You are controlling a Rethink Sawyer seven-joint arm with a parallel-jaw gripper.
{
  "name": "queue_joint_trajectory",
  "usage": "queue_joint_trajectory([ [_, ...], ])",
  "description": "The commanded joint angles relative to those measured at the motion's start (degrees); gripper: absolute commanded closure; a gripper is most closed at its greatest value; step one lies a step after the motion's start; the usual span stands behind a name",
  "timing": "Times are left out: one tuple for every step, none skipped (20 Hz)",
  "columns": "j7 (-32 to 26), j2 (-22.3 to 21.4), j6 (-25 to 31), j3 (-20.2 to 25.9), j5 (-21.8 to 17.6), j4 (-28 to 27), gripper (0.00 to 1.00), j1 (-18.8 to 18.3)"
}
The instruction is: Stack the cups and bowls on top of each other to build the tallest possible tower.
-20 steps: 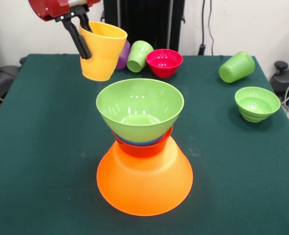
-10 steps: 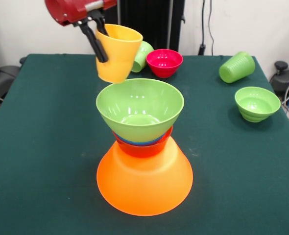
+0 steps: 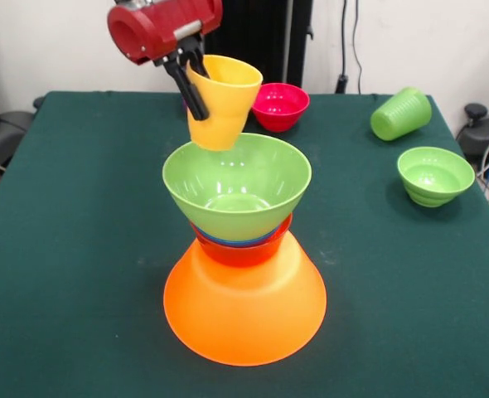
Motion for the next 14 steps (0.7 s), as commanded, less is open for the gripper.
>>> queue_joint_trajectory([
  [11.9,3.6,-2.5,-7.5,-3.9,0.9,1.00,4.2],
  [11.5,3.7,-2.3,-7.7,-3.9,0.8,1.00,4.3],
  [11.3,3.8,-2.5,-7.8,-3.8,0.8,1.00,4.3],
  [11.0,3.8,-2.7,-7.7,-3.8,0.9,1.00,4.3],
  [10.8,3.8,-3.0,-8.0,-3.9,0.9,1.00,4.4],
  [10.8,3.9,-3.7,-7.9,-3.9,1.0,1.00,4.4],
  [10.7,4.0,-4.4,-7.9,-4.0,1.2,1.00,4.4],
  [10.7,4.2,-5.1,-7.8,-4.0,1.3,1.00,4.3],
  [10.9,4.6,-6.3,-7.9,-4.2,1.5,1.00,4.4],
  [11.2,4.8,-6.9,-8.0,-4.1,1.6,1.00,4.6],
  [11.3,5.2,-7.6,-7.7,-4.0,1.9,1.00,4.2],
  [11.2,5.7,-8.3,-7.2,-3.8,2.3,1.00,3.7],
  [11.1,6.1,-9.1,-6.6,-3.8,2.7,1.00,3.1],
  [11.0,6.5,-9.8,-5.9,-3.5,3.2,1.00,2.5],
])
